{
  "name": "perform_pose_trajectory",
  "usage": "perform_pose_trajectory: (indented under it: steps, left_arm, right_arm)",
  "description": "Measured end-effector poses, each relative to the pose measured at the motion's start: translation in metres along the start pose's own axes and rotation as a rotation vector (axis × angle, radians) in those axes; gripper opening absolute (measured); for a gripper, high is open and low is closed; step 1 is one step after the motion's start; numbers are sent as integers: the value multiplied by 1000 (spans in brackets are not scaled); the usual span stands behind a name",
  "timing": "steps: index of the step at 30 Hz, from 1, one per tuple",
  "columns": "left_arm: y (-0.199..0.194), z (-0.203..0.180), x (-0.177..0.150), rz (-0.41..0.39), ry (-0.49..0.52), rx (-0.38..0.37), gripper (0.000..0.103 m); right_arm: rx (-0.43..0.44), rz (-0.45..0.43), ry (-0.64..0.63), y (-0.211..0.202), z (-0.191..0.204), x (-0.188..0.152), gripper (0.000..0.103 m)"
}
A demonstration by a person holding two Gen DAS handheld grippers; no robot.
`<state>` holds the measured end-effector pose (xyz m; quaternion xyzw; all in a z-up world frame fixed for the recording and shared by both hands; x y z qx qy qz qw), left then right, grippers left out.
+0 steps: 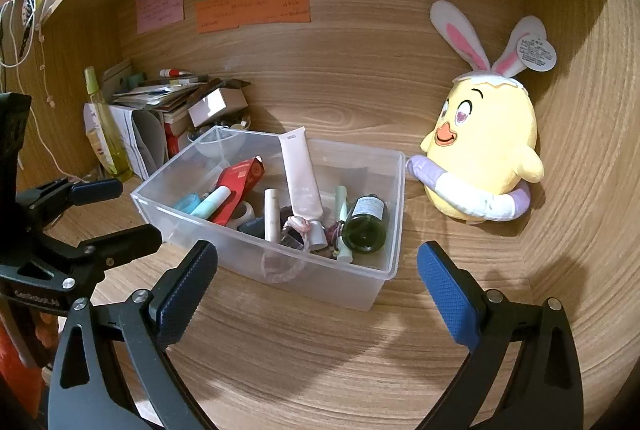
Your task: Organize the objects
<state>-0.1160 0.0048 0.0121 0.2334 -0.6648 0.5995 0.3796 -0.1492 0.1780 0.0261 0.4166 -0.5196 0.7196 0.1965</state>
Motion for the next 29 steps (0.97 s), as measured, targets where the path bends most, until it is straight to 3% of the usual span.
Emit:
perform_pose_trajectory:
  steps: [29]
  left_arm:
    - [5,11,-2,25,-64,4,102]
  right_arm:
    - [4,8,3,4,1,1,100]
Point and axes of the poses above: each gripper's, at about its wrist camera, not at the fingertips, and y roughly the way its jaws point, z to its left, x to its top, the point moved 2 cm from there along y, roughly the way its jaws point, and after that the axes turned 8 degrees about y, right-handed, at the moved point
